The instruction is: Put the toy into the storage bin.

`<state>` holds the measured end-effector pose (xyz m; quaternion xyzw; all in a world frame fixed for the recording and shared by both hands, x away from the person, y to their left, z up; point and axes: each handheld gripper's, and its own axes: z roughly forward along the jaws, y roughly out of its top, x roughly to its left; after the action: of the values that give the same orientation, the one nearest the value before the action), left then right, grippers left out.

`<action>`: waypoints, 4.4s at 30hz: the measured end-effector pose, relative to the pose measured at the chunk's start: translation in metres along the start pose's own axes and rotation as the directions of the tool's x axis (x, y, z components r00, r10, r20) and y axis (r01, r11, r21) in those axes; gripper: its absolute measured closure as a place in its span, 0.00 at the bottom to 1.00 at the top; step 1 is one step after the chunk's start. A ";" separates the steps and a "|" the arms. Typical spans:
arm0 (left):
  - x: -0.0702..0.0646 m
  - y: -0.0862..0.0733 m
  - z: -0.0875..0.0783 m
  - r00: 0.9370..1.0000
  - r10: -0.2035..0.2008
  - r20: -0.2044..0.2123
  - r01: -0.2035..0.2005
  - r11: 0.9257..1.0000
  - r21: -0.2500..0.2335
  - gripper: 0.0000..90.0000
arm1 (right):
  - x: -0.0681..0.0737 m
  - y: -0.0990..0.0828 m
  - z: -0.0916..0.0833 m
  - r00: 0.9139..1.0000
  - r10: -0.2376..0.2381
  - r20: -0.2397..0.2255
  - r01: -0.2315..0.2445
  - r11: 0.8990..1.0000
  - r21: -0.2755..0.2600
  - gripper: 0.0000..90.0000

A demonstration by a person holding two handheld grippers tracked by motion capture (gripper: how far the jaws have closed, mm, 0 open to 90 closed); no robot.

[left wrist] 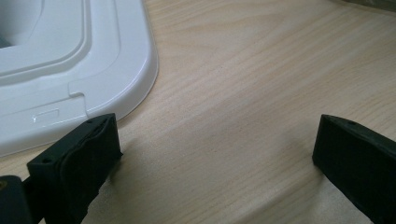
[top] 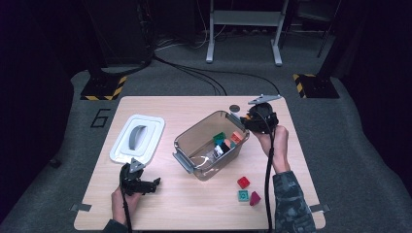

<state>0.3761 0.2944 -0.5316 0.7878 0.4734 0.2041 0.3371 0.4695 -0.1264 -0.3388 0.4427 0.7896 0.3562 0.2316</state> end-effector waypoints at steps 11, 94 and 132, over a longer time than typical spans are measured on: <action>0.000 0.000 0.000 1.000 -0.001 0.000 0.001 1.000 -0.001 0.01 | 0.011 0.001 0.011 0.999 -0.025 -0.032 0.026 1.000 0.014 0.75; 0.000 0.000 0.000 1.000 0.001 0.000 -0.001 1.000 0.001 0.01 | 0.012 -0.064 -0.022 0.996 0.010 -0.084 -0.004 0.998 0.062 0.15; 0.001 0.000 0.000 1.000 0.009 0.001 -0.009 1.000 0.007 0.01 | 0.034 -0.163 0.025 0.991 0.046 -0.124 -0.013 0.967 0.256 0.16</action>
<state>0.3761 0.2951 -0.5311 0.7912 0.4703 0.2037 0.3335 0.3818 -0.1459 -0.4815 0.4566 0.8354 0.2832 0.1160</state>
